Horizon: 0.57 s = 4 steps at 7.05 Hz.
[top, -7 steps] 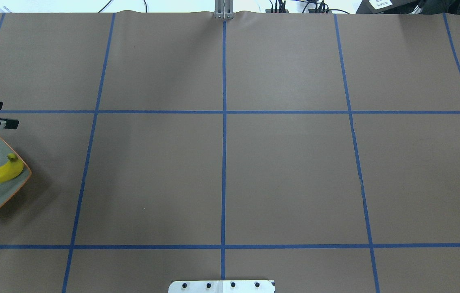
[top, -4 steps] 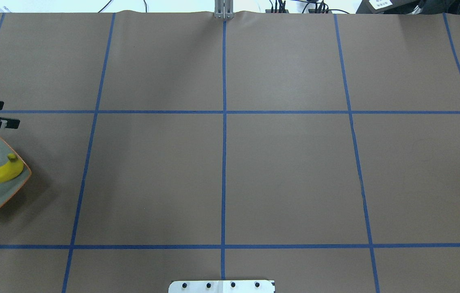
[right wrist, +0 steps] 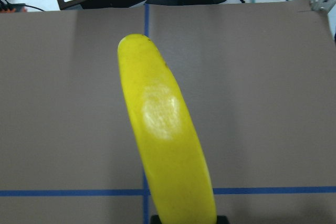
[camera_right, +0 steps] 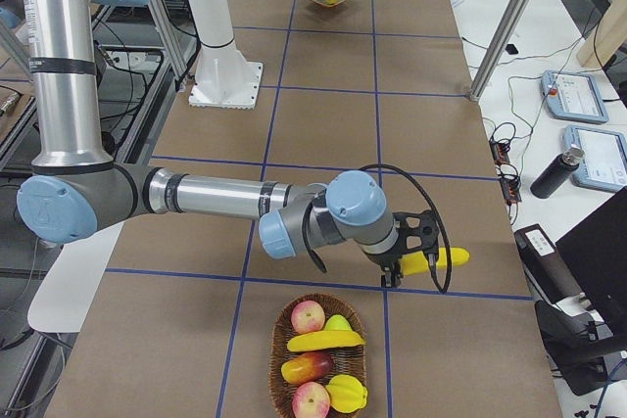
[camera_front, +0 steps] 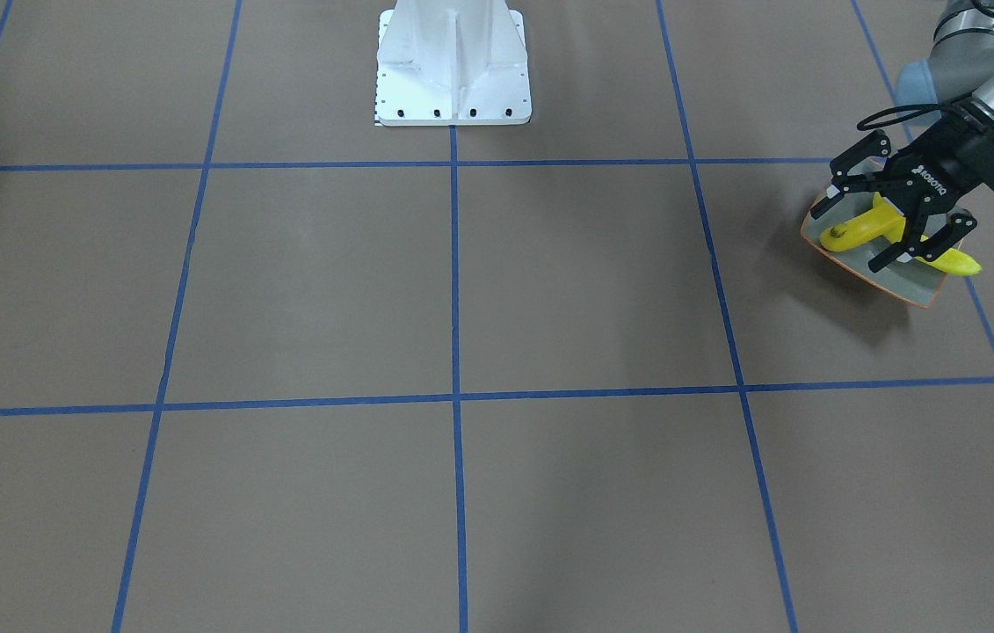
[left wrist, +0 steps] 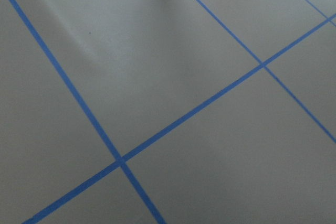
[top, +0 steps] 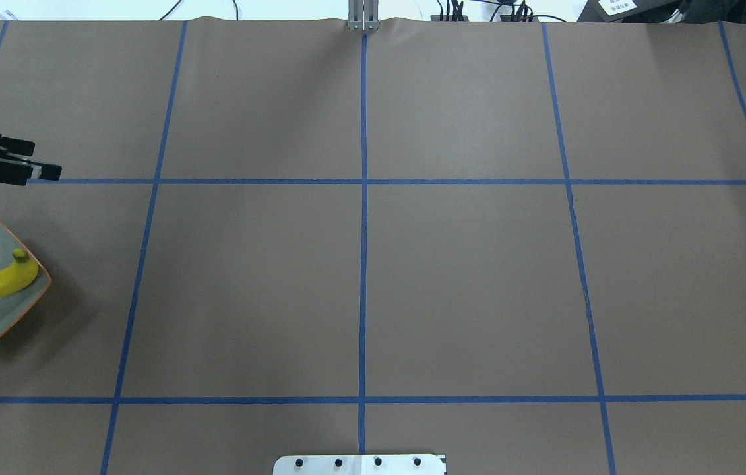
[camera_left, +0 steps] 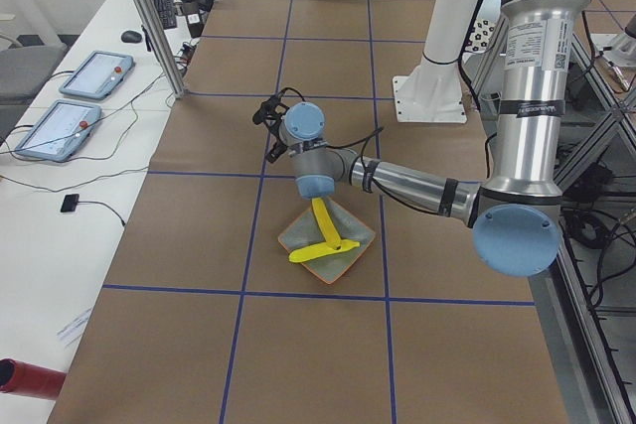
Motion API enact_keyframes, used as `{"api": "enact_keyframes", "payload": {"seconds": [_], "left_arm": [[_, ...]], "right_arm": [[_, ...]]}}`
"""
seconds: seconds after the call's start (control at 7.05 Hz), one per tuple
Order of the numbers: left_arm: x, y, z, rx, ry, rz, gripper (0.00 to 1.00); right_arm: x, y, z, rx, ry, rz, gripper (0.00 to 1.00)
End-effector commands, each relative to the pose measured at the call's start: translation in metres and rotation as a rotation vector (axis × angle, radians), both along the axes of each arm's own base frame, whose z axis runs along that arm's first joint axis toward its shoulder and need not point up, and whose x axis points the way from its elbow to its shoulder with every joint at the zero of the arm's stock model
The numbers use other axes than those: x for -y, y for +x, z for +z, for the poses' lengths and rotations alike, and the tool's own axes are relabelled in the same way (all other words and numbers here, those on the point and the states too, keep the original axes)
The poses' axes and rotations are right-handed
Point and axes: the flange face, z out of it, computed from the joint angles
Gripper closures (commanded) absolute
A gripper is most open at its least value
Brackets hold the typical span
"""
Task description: Transfer all bananas from basket to plate
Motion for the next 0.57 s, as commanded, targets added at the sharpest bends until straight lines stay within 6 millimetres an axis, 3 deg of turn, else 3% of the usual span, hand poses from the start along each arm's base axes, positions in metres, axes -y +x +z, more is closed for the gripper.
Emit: {"api": "enact_keyframes", "payload": {"seconds": [0.0,0.43], "left_arm": [[0.021,0.03,-0.077,-0.134,-0.097,0.01,0.0],[0.014,0.114,-0.184,-0.331,-0.275,0.051,0.0]], "right_arm": [[0.008,-0.076,-0.079,0.099,-0.039,0.012,1.0],[0.026,-0.14,-0.187,0.28,-0.052,-0.035,1.0]]}}
